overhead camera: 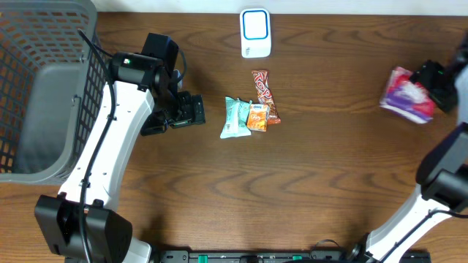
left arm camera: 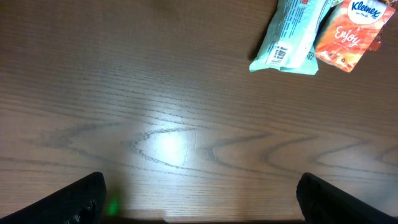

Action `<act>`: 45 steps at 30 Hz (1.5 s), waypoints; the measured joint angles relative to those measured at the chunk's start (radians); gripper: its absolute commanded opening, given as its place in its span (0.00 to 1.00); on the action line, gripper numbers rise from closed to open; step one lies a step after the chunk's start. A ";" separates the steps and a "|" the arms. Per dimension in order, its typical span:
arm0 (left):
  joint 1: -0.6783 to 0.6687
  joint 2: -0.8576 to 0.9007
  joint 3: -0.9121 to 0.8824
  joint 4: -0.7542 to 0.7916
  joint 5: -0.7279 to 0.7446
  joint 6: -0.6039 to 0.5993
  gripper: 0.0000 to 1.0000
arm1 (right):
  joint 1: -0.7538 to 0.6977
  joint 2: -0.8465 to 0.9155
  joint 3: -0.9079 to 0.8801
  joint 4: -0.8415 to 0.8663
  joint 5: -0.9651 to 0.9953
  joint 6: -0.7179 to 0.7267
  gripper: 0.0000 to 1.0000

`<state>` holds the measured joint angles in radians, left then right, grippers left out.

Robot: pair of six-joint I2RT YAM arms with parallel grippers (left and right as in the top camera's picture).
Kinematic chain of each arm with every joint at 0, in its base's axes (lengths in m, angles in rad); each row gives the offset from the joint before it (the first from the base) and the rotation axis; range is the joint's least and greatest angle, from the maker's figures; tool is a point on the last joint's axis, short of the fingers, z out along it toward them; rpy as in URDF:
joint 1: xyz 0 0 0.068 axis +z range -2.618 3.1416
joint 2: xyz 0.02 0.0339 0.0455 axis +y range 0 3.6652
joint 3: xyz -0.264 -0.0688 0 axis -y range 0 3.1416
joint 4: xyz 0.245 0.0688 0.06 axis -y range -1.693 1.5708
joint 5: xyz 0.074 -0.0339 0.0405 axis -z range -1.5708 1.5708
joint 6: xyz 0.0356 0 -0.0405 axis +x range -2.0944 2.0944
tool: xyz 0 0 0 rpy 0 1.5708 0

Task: Scan the item barcode
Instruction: 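Carry the pad pack right and release it at the table's right edge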

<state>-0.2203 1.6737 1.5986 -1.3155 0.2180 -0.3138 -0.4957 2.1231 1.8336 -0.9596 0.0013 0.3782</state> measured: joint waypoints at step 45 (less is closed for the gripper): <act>0.000 0.000 0.000 0.000 0.000 0.000 0.98 | 0.158 -0.028 0.008 0.026 0.262 -0.179 0.43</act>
<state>-0.2203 1.6737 1.5986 -1.3159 0.2184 -0.3138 -0.3378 2.0949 1.8412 -0.9340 0.2638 0.1989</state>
